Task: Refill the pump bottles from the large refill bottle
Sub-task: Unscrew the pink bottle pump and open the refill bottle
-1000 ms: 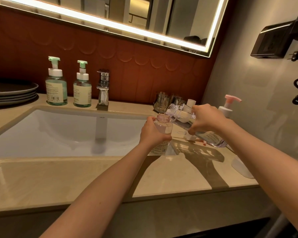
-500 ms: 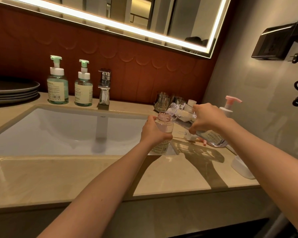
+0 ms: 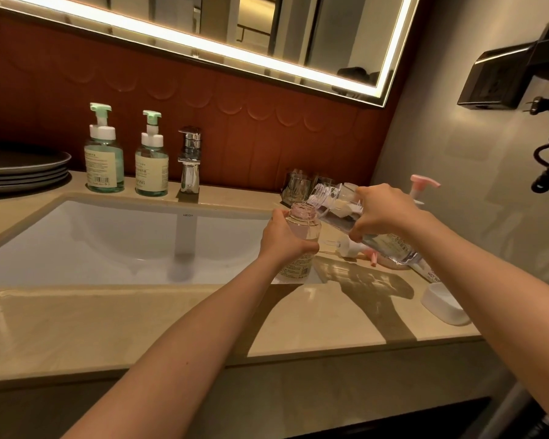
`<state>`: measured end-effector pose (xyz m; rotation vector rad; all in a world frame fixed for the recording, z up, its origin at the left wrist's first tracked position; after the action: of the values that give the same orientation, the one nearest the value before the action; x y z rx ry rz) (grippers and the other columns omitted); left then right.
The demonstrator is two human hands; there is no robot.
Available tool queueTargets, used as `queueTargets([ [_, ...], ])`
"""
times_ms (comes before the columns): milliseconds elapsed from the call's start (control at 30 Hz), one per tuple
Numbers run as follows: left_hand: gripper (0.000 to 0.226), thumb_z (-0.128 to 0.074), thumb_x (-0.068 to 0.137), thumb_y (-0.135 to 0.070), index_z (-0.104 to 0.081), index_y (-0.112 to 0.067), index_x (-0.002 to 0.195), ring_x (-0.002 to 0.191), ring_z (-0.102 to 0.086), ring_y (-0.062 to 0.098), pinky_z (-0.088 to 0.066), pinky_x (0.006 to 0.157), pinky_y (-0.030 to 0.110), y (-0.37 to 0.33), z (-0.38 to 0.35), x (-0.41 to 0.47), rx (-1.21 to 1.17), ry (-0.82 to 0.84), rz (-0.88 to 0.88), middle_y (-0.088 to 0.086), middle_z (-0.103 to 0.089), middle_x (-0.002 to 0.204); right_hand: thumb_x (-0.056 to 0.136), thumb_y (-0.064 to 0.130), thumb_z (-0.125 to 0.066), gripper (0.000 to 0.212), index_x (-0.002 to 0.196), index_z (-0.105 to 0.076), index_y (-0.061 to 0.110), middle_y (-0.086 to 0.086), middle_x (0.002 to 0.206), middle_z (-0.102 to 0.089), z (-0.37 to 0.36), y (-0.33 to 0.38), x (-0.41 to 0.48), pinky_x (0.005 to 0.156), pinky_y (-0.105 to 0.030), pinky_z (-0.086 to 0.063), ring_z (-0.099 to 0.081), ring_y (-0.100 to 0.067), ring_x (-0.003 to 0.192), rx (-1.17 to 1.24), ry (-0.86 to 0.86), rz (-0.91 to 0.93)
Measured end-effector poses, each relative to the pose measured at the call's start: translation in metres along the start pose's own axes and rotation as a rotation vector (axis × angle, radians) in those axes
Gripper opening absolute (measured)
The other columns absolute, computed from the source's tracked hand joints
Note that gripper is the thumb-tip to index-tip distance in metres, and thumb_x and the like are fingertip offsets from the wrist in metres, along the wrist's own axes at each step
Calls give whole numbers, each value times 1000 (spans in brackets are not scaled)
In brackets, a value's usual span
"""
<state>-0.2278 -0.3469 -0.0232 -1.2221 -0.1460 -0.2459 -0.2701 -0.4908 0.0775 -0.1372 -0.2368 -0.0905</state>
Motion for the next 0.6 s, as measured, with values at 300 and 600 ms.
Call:
queueTargets([
  [300,86,-83,67,-23,-32,-14,135,120,-47,23,-42,90,29,-2,-2,-4,-3,-3,-3,6,-47,135,57,33,-81,57,105,-55,16,-2,91,-58,-1,-2,0,66,-32,-53,-56,-20,81,1,5,-4],
  [600,87,-83,67,-23,-31,-12,136,121,-46,23,-41,90,28,0,-2,-4,-10,-1,0,6,-46,136,60,33,-81,55,104,-53,17,-1,91,-55,-1,0,0,64,-31,-49,-54,-19,81,-18,22,-8],
])
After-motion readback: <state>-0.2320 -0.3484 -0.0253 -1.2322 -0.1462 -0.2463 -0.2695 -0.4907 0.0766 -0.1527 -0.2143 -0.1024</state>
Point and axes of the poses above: each hand's wrist, its own x-axis towards the middle knuckle, its own z-axis out of the back of the hand, y = z × x, the point moved 1 cm from there along x, towards the middle knuckle
